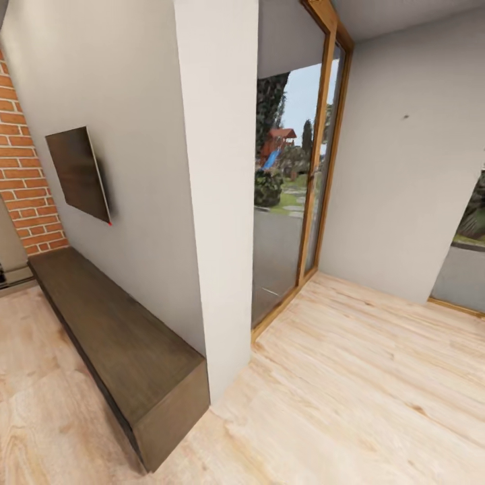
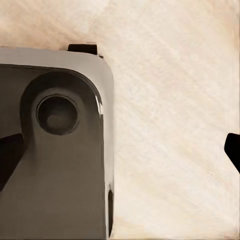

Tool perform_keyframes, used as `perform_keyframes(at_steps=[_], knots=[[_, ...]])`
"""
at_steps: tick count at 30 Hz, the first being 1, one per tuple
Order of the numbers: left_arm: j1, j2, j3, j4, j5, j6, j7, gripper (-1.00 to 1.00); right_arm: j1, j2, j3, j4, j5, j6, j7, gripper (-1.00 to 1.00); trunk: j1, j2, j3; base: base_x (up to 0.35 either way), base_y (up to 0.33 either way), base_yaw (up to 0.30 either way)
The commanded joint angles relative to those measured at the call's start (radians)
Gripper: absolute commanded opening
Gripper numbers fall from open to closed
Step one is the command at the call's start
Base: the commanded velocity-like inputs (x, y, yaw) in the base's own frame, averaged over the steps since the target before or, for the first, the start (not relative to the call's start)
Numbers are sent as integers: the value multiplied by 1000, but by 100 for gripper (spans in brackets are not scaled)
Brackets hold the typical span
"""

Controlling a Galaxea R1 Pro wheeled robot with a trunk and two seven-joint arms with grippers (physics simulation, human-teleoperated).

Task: In the kitchen, take the popcorn bag from the countertop, put it into the microwave, and heat it until the popcorn is cooked so the cooked popcorn ends up inside the bag.

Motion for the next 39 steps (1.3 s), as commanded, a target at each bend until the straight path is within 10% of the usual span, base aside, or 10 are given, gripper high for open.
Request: perform_keyframes(at_steps=[1,39], knots=[[0,0,1,-1,-1,-2,1,100,-1,-14,0,0,-1,-2,-3,100,0,0,-1,-8,1,-273],[-11,-8,-3,-2,-1,-6,1,100,-2,-45,-16,-39,-1,-49,1,100,0,0,-1,0,0,-299]])
